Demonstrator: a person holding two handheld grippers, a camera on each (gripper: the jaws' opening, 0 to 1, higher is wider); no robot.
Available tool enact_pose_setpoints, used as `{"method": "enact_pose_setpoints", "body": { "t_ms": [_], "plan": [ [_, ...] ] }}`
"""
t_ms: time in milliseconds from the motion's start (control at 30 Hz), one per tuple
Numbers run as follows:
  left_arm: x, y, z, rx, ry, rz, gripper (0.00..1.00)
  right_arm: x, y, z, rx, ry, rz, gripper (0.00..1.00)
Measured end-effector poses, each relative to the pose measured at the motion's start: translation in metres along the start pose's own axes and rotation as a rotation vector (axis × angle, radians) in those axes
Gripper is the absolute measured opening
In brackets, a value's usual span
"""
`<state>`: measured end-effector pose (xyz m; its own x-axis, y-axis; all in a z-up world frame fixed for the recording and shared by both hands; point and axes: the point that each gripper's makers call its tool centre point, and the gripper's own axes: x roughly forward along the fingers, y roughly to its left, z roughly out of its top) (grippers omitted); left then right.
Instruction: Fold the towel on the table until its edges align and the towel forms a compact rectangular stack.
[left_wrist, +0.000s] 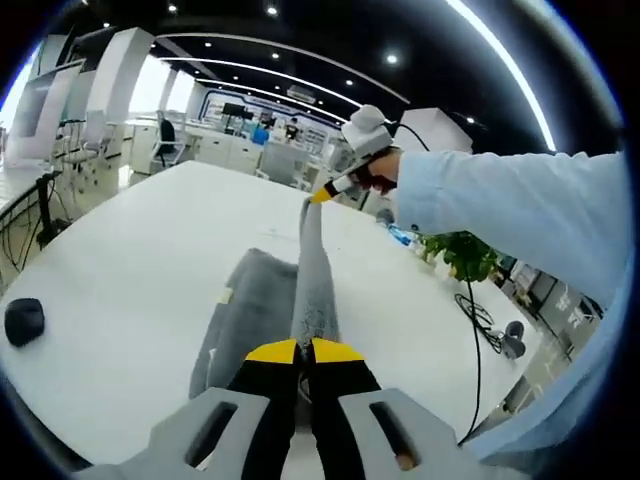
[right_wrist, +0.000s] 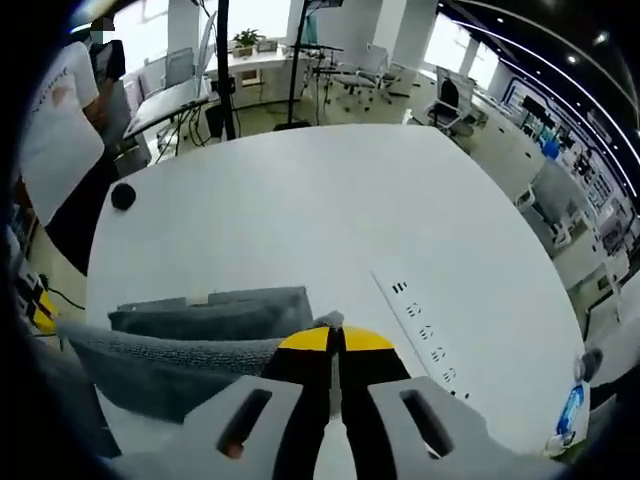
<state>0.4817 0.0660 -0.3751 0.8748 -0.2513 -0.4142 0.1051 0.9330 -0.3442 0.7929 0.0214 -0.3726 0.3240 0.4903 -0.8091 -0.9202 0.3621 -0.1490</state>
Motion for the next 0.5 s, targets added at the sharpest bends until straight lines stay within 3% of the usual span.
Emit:
{"method": "enact_pose_setpoints", "body": {
  "t_ms": [500],
  "plan": [
    [0.001, 0.029, -0.008, -0.058, -0.039, 0.082, 0.03, 0.039, 0.007, 0.009, 0.005, 0.036, 0.018, 0.0]
  ]
}}
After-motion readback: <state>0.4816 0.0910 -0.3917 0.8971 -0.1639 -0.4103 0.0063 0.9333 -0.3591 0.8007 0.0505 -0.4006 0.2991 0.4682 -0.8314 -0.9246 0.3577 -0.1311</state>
